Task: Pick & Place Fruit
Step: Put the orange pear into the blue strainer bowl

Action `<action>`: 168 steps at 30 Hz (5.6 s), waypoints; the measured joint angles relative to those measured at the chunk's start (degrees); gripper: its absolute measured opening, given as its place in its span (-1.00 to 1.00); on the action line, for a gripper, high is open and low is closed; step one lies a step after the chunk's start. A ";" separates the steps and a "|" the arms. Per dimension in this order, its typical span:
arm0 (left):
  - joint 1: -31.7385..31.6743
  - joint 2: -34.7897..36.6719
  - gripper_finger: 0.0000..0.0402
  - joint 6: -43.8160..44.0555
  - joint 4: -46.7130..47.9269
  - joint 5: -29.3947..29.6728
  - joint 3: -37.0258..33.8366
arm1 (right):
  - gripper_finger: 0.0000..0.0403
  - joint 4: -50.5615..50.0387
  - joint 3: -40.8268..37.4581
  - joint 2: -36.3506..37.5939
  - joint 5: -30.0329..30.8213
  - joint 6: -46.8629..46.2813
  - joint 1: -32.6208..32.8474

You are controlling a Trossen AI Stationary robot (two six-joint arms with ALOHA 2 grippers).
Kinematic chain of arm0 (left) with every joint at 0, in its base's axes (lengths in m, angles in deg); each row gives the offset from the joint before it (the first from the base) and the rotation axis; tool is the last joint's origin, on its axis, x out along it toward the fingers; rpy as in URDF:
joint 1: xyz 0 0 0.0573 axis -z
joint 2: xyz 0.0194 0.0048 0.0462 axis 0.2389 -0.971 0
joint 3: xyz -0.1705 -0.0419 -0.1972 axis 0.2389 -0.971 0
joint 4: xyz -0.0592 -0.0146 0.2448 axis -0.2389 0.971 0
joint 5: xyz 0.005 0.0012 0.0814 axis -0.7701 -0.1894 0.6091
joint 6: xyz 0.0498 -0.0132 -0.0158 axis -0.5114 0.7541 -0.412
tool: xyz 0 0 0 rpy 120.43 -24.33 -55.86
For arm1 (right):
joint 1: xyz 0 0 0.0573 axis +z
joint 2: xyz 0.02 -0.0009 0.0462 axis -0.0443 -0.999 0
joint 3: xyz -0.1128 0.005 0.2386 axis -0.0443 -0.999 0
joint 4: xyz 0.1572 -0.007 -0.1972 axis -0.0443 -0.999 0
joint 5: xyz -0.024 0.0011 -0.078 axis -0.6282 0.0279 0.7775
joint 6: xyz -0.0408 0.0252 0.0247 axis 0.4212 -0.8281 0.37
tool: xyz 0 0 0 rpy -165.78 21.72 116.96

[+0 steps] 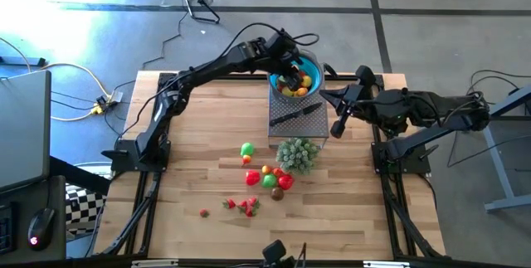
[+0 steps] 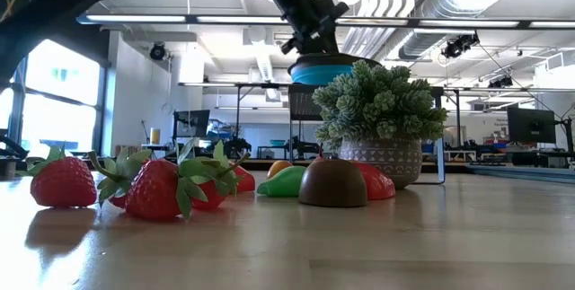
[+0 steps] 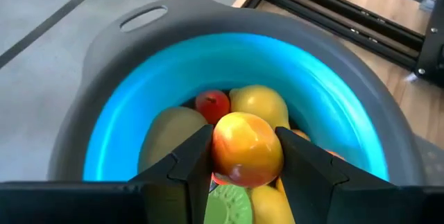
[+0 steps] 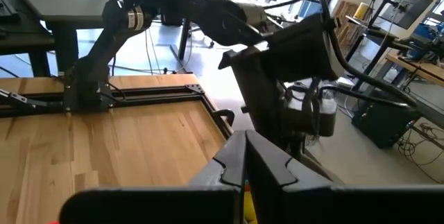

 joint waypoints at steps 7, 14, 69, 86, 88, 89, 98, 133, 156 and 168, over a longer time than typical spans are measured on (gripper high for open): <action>-0.01 -0.07 -0.29 0.02 -0.35 0.02 0.00 | -0.98 -1.61 0.00 0.00 0.00 -0.01 0.00; 0.02 -0.07 -0.29 0.22 -0.13 0.04 0.00 | -0.98 -2.27 0.00 0.00 -0.11 -0.17 -0.02; 0.00 -0.01 -0.72 -1.31 -0.15 -2.65 0.00 | -0.98 -2.21 0.00 0.00 -0.16 0.00 -0.01; 0.00 -0.01 -0.72 1.53 -0.17 -7.63 0.00 | -0.98 -2.19 0.00 0.00 -0.16 -0.02 -0.02; 0.00 -0.01 -0.72 1.53 -0.17 -7.63 0.00 | -0.98 -2.19 0.00 0.01 -0.16 0.00 -0.02; 0.00 -0.01 -0.72 1.53 -0.17 -7.63 0.00 | -0.98 -2.19 0.00 0.01 -0.16 0.00 -0.02; 0.00 -0.01 -0.72 1.77 -1.19 -7.63 0.00 | -0.98 -2.19 0.00 0.02 -0.16 0.00 -0.01; 3.06 5.09 -0.72 -3.28 -2.72 -8.19 0.04 | -0.98 -1.68 -0.01 0.02 0.08 -0.49 -0.01; 8.76 11.96 -0.72 -2.13 -13.83 -8.64 -12.43 | -0.98 -2.70 -0.02 0.02 0.06 -3.02 0.00; 7.08 39.85 -0.72 -1.49 -44.26 -7.31 -53.88 | -0.98 -2.49 -0.04 0.02 1.32 -2.58 -0.04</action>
